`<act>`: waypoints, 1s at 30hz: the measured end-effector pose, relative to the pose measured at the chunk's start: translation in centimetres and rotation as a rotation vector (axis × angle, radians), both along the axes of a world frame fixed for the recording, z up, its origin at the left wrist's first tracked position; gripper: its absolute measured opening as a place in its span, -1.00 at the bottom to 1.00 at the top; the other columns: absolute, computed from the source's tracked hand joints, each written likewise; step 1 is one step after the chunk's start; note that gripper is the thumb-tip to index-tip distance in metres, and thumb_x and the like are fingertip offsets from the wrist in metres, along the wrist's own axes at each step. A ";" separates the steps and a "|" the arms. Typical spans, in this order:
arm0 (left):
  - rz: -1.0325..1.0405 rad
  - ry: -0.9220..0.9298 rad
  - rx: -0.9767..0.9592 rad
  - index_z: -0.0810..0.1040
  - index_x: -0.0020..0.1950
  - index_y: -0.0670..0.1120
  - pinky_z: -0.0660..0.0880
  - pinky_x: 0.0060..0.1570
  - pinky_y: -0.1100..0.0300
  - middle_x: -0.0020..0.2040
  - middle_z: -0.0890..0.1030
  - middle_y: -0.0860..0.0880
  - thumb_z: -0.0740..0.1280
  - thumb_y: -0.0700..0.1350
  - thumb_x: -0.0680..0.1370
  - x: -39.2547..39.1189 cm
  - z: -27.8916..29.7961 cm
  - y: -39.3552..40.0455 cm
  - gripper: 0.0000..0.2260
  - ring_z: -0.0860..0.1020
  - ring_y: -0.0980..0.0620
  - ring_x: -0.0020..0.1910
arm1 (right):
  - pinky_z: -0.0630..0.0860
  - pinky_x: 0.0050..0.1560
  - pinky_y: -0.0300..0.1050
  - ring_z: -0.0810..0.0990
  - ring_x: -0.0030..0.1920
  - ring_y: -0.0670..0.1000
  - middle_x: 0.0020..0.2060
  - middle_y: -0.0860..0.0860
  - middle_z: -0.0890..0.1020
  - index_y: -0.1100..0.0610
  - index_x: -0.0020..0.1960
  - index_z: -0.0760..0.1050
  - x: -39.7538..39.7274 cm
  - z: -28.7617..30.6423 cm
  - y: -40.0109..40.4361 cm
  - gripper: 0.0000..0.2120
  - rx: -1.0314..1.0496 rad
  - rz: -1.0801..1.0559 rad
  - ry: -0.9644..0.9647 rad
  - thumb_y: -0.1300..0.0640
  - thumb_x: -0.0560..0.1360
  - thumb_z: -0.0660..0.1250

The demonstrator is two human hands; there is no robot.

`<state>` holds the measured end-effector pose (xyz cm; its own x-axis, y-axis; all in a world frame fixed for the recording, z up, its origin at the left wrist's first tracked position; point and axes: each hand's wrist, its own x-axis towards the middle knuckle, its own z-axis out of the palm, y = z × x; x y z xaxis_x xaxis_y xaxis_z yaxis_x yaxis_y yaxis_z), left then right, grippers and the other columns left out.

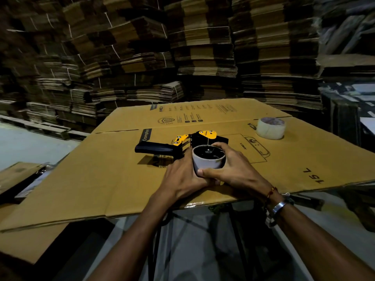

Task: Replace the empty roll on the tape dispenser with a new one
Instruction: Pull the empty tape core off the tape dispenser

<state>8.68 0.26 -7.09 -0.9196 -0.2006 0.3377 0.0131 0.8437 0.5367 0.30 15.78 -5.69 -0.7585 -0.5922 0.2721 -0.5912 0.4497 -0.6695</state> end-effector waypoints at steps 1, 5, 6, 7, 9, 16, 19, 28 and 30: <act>-0.004 -0.008 0.010 0.24 0.45 0.04 0.42 0.01 0.15 0.23 0.58 0.01 0.41 0.40 0.24 0.1 0.0 0.0 -0.11 0.58 -0.05 0.13 | 0.55 0.20 -0.05 0.56 0.20 -0.01 0.29 -0.02 0.56 -0.05 0.47 0.29 0.0 0.1 0.0 -0.08 0.001 0.000 0.000 -0.31 0.23 0.55; -0.033 -0.039 0.052 0.24 0.46 0.08 0.46 0.09 0.12 0.28 0.56 0.04 0.38 0.44 0.20 0.4 0.3 -0.1 -0.08 0.55 -0.03 0.18 | 0.54 0.21 -0.04 0.56 0.21 -0.02 0.28 -0.04 0.58 -0.06 0.46 0.30 0.1 0.3 0.0 -0.06 0.001 0.013 -0.010 -0.37 0.19 0.51; -0.046 -0.046 0.069 0.23 0.47 0.09 0.45 0.10 0.12 0.30 0.55 0.05 0.41 0.42 0.23 0.5 0.3 -0.3 -0.09 0.54 -0.02 0.20 | 0.55 0.21 -0.05 0.57 0.20 -0.03 0.28 -0.05 0.58 -0.06 0.46 0.30 0.1 0.3 0.0 -0.06 0.001 0.020 -0.014 -0.37 0.19 0.51; -0.063 -0.056 0.087 0.22 0.48 0.10 0.44 0.10 0.13 0.31 0.54 0.06 0.45 0.38 0.26 0.5 0.3 -0.4 -0.11 0.53 0.00 0.21 | 0.55 0.20 -0.07 0.57 0.20 -0.04 0.27 -0.06 0.58 -0.06 0.46 0.30 0.1 0.2 0.0 -0.07 -0.004 0.029 -0.021 -0.35 0.20 0.52; -0.095 -0.082 0.115 0.18 0.51 0.11 0.39 0.09 0.17 0.31 0.51 0.10 0.52 0.27 0.34 0.6 0.3 -0.8 -0.14 0.50 0.05 0.20 | 0.55 0.17 -0.13 0.58 0.17 -0.07 0.25 -0.07 0.58 -0.05 0.45 0.30 0.1 0.2 0.1 -0.12 -0.024 0.054 -0.052 -0.25 0.25 0.57; -0.227 -0.208 0.283 0.10 0.55 0.09 0.41 0.37 0.07 0.39 0.42 0.04 0.52 -0.02 0.44 0.5 0.5 -1.7 -0.19 0.41 0.04 0.37 | 0.42 0.03 -0.37 0.52 0.17 -0.13 0.17 -0.15 0.50 -0.03 0.47 0.25 -0.1 0.0 0.2 -0.16 -0.049 0.102 -0.142 -0.08 0.32 0.60; -0.258 -0.235 0.333 0.07 0.56 0.10 0.40 0.29 0.21 0.34 0.41 0.07 0.48 -0.16 0.48 0.4 0.6 -1.6 -0.20 0.39 0.07 0.34 | 0.45 0.12 -0.29 0.49 0.23 -0.09 0.23 -0.12 0.49 -0.02 0.48 0.23 -0.2 0.0 0.1 -0.13 -0.047 0.100 -0.145 -0.09 0.30 0.60; -0.204 -0.218 0.355 0.10 0.46 0.30 0.40 0.35 -0.01 0.32 0.44 0.09 0.45 -0.16 0.42 0.3 0.7 -0.8 -0.21 0.42 0.02 0.32 | 0.46 0.35 0.06 0.49 0.31 -0.02 0.32 -0.03 0.49 -0.16 0.43 0.21 -0.5 -0.6 0.1 0.00 -0.041 0.100 -0.117 -0.31 0.10 0.57; -0.207 -0.226 0.344 0.06 0.50 0.25 0.38 0.35 0.02 0.33 0.41 0.09 0.44 -0.16 0.44 0.4 0.8 -0.8 -0.20 0.40 0.03 0.33 | 0.47 0.35 0.06 0.50 0.31 -0.03 0.32 -0.06 0.50 -0.14 0.44 0.22 -0.6 -0.6 0.2 0.00 -0.057 0.103 -0.116 -0.29 0.11 0.59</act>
